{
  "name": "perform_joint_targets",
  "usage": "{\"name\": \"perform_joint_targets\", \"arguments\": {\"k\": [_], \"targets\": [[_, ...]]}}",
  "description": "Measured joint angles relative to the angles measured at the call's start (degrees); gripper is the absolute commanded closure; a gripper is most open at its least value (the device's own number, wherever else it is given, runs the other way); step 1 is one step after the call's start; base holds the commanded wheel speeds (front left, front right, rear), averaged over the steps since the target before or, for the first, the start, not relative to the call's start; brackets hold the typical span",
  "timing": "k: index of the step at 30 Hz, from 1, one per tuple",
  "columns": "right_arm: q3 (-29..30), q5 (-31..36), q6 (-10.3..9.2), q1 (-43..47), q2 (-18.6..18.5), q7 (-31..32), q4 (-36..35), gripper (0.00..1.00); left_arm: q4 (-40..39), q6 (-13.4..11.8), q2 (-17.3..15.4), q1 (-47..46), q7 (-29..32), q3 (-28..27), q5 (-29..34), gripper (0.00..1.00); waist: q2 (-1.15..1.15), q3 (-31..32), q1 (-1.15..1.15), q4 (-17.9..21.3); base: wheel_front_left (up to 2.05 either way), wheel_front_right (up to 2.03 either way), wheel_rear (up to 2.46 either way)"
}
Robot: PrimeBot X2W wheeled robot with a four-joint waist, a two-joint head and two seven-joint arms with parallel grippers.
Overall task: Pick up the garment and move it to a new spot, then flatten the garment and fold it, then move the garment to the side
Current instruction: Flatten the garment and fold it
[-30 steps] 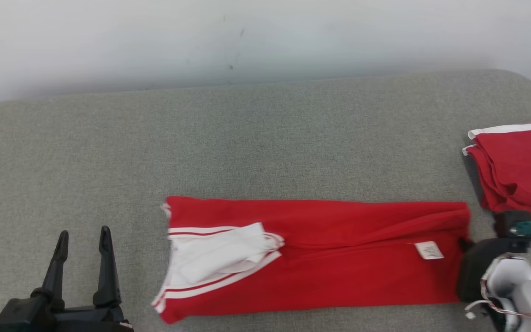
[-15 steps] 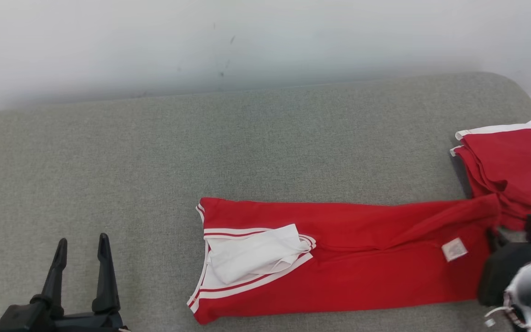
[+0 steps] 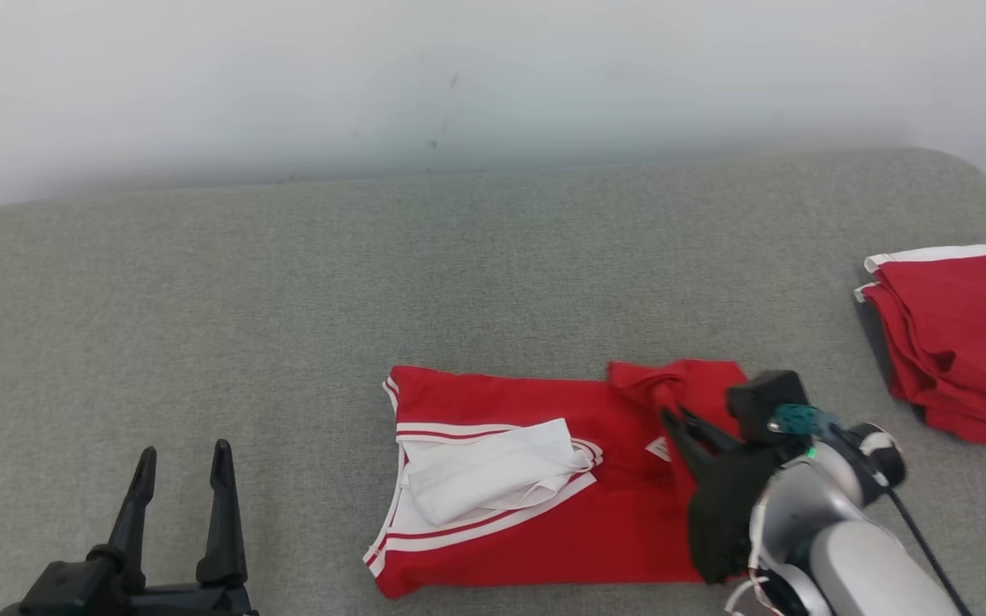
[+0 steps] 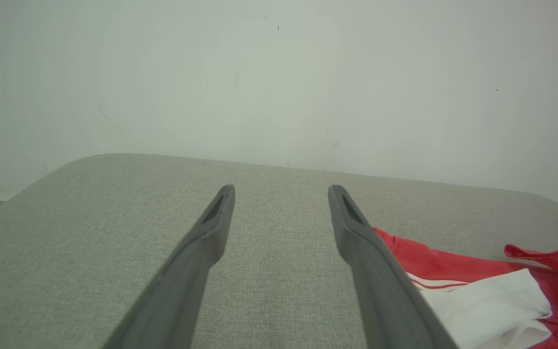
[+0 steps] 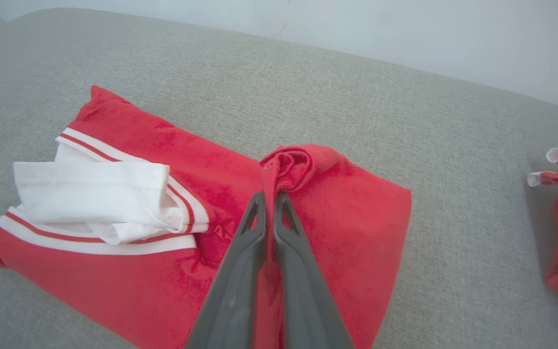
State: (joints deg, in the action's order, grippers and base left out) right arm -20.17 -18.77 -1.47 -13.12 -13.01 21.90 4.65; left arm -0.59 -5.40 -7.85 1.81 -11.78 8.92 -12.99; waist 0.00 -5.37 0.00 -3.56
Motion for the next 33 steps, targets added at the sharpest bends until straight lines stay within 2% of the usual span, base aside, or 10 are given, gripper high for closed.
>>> {"name": "perform_joint_targets", "arguments": {"k": [7,13,24,33], "targets": [[-4.74,0.78,1.04,-5.31,4.65,3.2,-0.57,1.0,0.34,0.4,0.13,-0.01,0.16,0.48,-0.09,0.0,0.0,0.2,0.0,-1.72,0.0,0.0,0.0],[-6.84,1.03,1.48,-9.72,7.77,5.46,2.59,1.0,0.35,0.41,0.47,-0.08,0.16,0.81,-0.1,0.0,0.0,-0.1,0.0,-3.18,0.0,0.0,0.0],[-10.71,0.99,1.96,-15.91,8.78,7.43,8.89,1.0,0.98,0.38,0.57,-0.8,0.16,0.58,-0.18,0.0,0.0,-0.98,0.01,-5.27,0.0,0.0,0.0],[-15.22,-0.92,2.47,-17.41,9.11,7.37,12.19,1.0,1.49,0.37,0.73,-0.85,0.13,0.59,-0.19,0.0,0.0,-0.83,0.01,-5.69,0.0,0.0,0.0]]}}
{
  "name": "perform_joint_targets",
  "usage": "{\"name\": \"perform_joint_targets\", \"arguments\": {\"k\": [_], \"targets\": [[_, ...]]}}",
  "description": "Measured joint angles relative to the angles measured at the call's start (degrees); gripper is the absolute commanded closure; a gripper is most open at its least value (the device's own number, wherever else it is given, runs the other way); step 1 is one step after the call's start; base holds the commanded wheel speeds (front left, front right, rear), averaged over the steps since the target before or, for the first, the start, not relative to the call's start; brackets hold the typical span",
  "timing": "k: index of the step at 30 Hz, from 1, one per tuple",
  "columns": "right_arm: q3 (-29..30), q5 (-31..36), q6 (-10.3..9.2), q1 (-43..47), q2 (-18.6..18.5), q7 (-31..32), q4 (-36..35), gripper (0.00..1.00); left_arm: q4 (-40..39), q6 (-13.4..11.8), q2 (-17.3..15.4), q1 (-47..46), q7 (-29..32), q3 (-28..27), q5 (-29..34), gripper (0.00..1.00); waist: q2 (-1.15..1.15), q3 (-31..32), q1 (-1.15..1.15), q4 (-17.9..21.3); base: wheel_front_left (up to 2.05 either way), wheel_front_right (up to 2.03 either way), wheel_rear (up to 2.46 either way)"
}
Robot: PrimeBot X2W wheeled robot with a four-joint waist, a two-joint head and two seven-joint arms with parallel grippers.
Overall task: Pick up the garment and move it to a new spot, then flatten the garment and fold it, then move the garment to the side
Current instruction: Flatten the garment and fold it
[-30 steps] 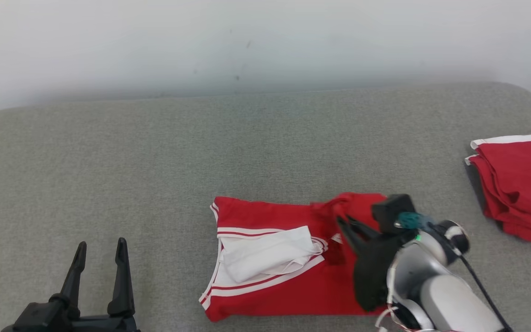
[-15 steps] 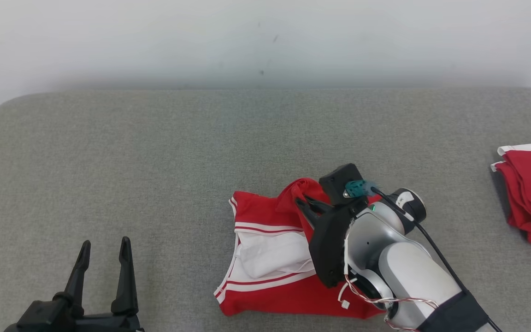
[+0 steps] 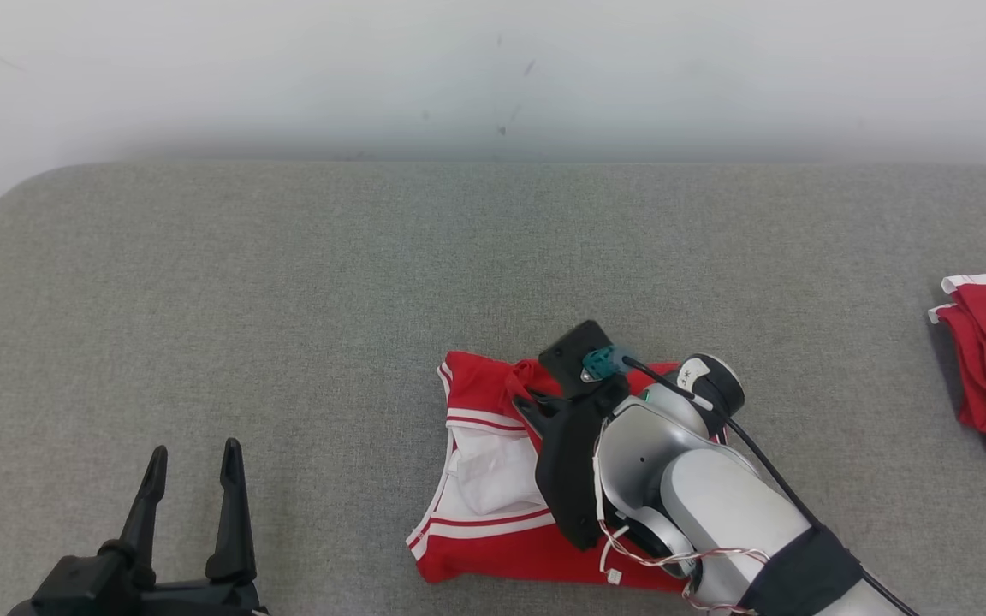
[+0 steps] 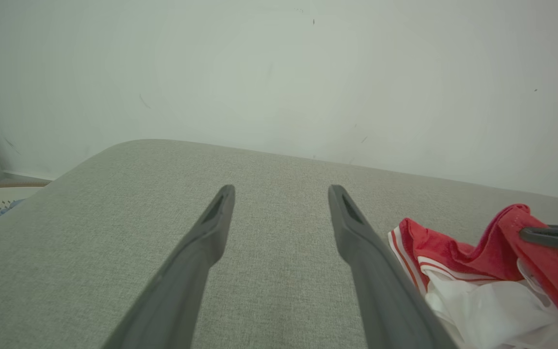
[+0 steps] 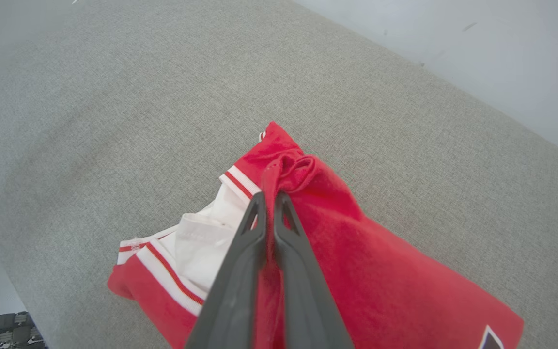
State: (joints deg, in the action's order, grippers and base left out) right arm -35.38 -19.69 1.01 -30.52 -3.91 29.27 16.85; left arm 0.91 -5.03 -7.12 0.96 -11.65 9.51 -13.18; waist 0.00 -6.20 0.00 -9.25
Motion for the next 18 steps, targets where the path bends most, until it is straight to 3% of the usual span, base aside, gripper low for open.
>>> {"name": "perform_joint_targets", "arguments": {"k": [10,18], "targets": [[-8.32,-6.66,-4.07,-5.89,-0.05,-2.31,2.37,1.0,1.26,0.57,0.32,-1.42,-0.08,0.99,0.0,0.0,0.0,0.13,0.0,-0.83,0.0,0.0,0.0],[-12.11,-9.71,-5.12,-7.54,-0.07,-3.59,5.37,1.0,1.44,0.52,0.32,-1.41,-0.3,0.71,-0.48,0.0,0.0,0.19,0.0,-1.48,0.0,0.0,0.0]]}}
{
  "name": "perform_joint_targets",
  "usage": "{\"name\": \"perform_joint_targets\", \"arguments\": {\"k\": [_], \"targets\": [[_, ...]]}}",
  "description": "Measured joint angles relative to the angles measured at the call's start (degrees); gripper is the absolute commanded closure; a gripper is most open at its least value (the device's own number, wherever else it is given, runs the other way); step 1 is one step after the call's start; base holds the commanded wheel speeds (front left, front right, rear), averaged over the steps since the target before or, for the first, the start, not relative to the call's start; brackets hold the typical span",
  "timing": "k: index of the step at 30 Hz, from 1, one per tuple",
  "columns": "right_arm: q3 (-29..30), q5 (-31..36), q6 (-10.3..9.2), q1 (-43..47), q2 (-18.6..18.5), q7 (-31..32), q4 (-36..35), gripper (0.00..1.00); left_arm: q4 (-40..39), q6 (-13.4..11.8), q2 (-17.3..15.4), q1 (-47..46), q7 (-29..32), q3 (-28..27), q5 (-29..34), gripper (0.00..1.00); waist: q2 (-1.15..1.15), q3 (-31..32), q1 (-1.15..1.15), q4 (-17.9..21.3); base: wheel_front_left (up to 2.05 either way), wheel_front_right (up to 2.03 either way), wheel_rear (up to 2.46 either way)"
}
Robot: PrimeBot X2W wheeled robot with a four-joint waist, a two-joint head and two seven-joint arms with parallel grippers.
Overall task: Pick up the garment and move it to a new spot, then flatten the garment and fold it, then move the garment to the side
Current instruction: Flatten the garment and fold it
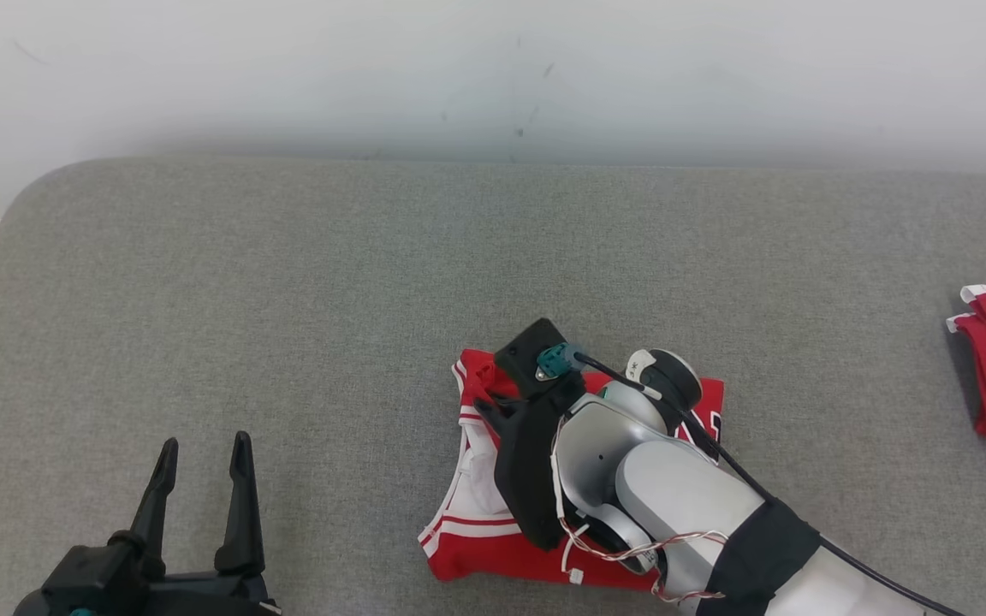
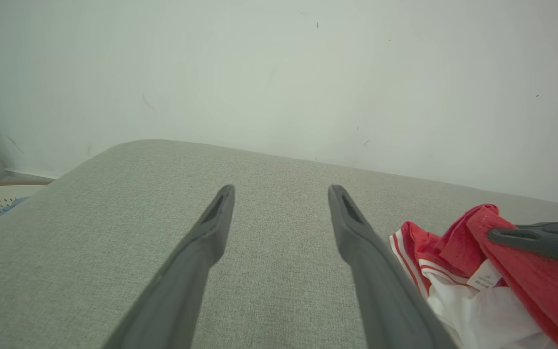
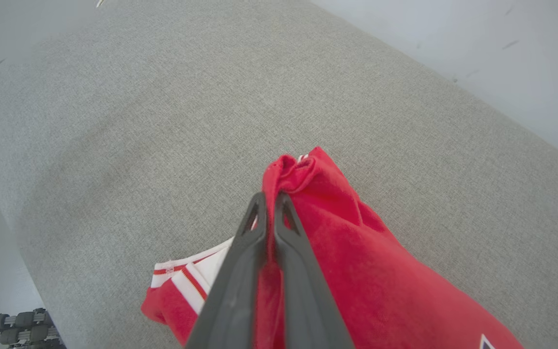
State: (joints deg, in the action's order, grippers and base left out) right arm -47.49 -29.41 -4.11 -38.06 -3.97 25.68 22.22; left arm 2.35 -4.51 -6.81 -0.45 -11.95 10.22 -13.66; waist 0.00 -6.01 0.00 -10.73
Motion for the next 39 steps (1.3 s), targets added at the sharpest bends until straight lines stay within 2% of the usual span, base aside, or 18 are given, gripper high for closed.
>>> {"name": "perform_joint_targets", "arguments": {"k": [1,2,3,10,13,15,19,24,26,34,39], "targets": [[-0.47,-0.52,0.0,-0.21,0.01,-0.04,0.14,1.0,0.05,0.0,0.0,0.0,-0.01,-0.01,0.0,0.0,0.0,0.0,0.0,-0.02,0.0,0.0,0.0],[-1.0,-1.11,0.0,-0.3,0.01,-0.07,0.31,0.8,0.07,0.0,0.0,0.0,-0.01,-0.01,0.0,0.0,0.0,0.0,0.0,-0.04,0.0,0.0,0.0],[-1.48,-1.45,-0.04,-0.3,0.01,-0.21,0.52,0.0,0.07,0.0,0.0,0.0,-0.01,-0.01,0.0,0.0,0.0,0.01,0.0,-0.05,0.0,0.0,0.0],[-2.7,-3.38,-0.48,-0.75,0.02,-1.94,0.8,0.0,0.36,-0.03,-0.03,0.32,-0.19,-0.58,-0.07,0.0,0.0,0.29,-0.01,0.32,0.0,0.0,0.0],[-1.82,-4.72,-0.43,-0.77,0.02,-2.79,-0.36,0.0,0.4,-0.09,-0.05,0.58,-0.21,-0.78,-0.67,0.0,0.0,0.62,-0.01,0.82,0.0,0.0,0.0],[-0.97,-4.98,0.29,-0.44,0.02,-3.27,-1.23,0.0,0.38,-0.11,-0.13,1.01,-0.27,-1.09,-0.66,0.0,0.0,0.94,-0.01,1.22,0.0,0.0,0.0],[0.69,-4.74,0.04,0.46,-0.97,-5.68,-4.27,0.0,0.3,-0.22,-0.24,1.61,-0.68,-1.15,-0.65,0.0,0.0,1.55,-0.01,1.91,0.0,0.0,0.0],[6.88,-1.75,-2.24,3.49,-8.77,-12.1,-8.46,0.0,-0.67,-0.54,-0.81,2.59,-0.77,-1.83,-0.51,0.0,0.0,2.57,-0.01,3.49,0.0,0.0,0.0],[9.05,-0.97,-2.53,5.5,-10.79,-14.92,-10.21,0.0,-0.96,-0.55,-1.09,3.15,-0.78,-2.12,-0.49,0.0,0.0,2.89,-0.01,4.33,0.0,0.0,0.0],[17.02,1.93,-3.01,15.4,-12.61,-27.92,-15.45,0.0,-2.15,-0.76,-1.49,3.5,-1.22,-1.35,1.27,0.0,0.0,3.79,-0.01,8.46,0.0,0.0,0.0],[25.54,3.38,-3.03,23.15,-10.96,-34.95,-15.25,0.0,-2.16,-0.49,-1.05,3.02,-1.22,0.75,2.21,0.0,0.0,4.41,-0.01,10.06,0.0,0.0,0.0]]}}
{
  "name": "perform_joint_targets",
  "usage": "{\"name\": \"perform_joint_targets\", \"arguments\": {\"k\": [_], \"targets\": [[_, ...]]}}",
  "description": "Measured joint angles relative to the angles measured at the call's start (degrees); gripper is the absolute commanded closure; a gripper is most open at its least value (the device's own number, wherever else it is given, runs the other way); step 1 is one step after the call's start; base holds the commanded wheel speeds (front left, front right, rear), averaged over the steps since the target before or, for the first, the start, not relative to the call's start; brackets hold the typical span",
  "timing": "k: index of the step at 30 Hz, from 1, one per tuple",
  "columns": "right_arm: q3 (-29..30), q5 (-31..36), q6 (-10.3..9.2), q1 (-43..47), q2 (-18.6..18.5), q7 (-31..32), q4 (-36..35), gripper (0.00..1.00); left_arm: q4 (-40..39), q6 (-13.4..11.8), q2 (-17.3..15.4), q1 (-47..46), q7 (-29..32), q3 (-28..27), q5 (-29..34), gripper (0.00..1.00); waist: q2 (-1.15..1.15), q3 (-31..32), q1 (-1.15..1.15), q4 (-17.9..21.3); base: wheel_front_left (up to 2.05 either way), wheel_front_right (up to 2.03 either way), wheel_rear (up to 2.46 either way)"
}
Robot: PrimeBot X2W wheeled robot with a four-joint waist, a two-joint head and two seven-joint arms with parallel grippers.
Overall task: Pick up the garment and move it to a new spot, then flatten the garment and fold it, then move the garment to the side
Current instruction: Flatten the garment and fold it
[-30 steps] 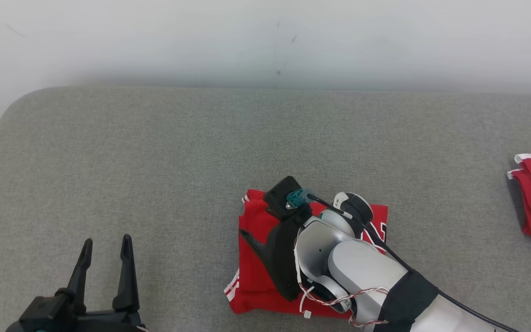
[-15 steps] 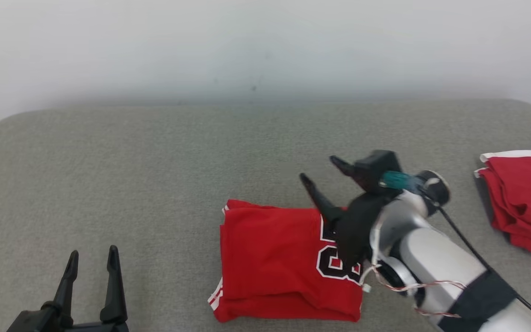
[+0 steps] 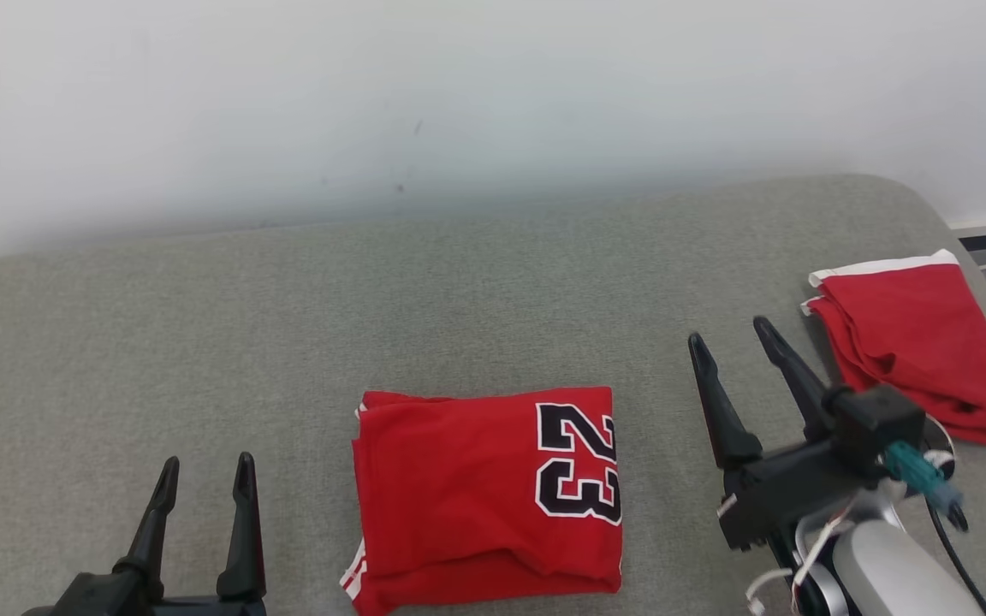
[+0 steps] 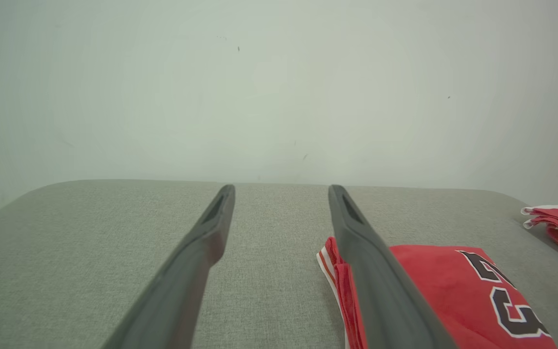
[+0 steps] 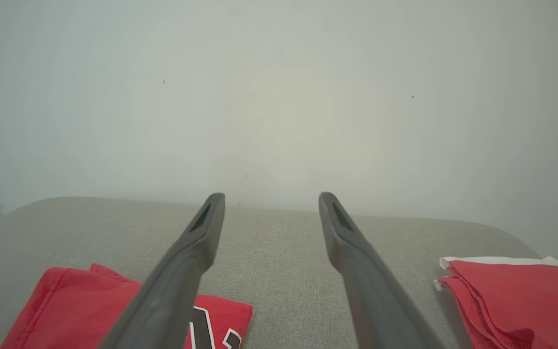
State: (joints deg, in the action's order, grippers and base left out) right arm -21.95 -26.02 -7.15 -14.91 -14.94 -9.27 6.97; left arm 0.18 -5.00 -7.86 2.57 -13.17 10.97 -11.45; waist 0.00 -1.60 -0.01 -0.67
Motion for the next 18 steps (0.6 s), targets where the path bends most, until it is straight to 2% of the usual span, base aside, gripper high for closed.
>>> {"name": "perform_joint_targets", "arguments": {"k": [4,11,18], "targets": [[3.45,1.94,0.01,3.47,1.94,-4.08,0.07,0.0,-0.05,0.05,-0.35,0.01,-0.01,0.07,0.15,0.0,0.0,0.2,0.0,1.08,0.0,0.0,0.0],[10.42,3.5,0.01,7.15,2.6,-4.45,0.33,0.0,0.05,0.55,-0.69,-0.52,-0.05,0.76,0.54,0.0,0.0,-0.16,0.01,2.3,0.0,0.0,0.0],[12.33,5.59,0.01,7.89,4.69,-4.88,-0.32,0.0,0.4,0.57,-0.57,-1.1,-0.05,1.07,0.76,0.0,0.0,-0.53,0.01,2.39,0.0,0.0,0.0]]}}
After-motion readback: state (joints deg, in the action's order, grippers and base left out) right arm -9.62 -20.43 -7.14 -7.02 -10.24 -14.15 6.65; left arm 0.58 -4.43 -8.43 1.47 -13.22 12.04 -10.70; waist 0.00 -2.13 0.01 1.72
